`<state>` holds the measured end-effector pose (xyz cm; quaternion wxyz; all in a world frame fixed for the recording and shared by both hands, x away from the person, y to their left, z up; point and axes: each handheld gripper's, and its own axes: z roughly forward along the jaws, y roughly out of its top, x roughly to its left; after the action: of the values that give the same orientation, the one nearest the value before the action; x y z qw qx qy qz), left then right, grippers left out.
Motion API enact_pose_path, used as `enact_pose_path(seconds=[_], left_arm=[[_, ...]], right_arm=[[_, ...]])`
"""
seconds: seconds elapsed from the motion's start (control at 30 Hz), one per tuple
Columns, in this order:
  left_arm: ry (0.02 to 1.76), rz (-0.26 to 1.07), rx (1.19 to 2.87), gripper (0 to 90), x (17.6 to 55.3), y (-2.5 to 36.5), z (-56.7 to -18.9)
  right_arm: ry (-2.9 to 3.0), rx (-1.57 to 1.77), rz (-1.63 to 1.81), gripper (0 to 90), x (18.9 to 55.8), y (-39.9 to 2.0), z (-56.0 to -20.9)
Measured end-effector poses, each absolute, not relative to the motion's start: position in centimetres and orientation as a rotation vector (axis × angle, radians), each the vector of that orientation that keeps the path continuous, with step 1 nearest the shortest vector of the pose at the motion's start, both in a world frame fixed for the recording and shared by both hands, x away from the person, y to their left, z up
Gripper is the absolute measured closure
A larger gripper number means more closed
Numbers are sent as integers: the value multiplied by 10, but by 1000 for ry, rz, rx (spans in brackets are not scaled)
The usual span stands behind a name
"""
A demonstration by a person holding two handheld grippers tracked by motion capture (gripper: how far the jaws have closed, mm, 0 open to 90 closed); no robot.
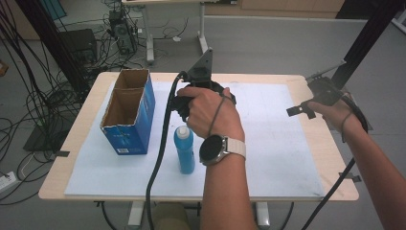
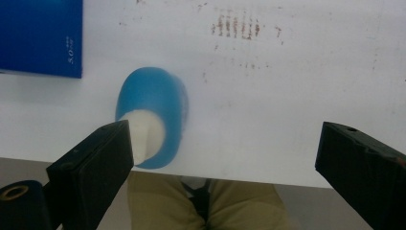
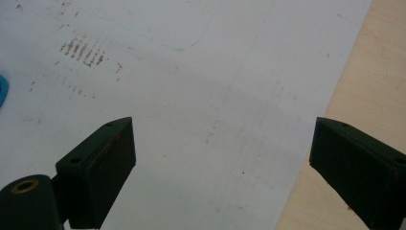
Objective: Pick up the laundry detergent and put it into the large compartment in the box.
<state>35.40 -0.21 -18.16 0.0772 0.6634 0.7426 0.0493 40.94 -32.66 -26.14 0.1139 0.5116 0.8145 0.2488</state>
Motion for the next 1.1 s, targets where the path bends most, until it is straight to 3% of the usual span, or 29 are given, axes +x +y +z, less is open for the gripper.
enact_pose_path(seconds=[1.1], left_arm=[[2271, 109, 1941, 81, 351, 30, -213]], right_arm=[[2423, 1503, 713, 85, 411, -317, -274]])
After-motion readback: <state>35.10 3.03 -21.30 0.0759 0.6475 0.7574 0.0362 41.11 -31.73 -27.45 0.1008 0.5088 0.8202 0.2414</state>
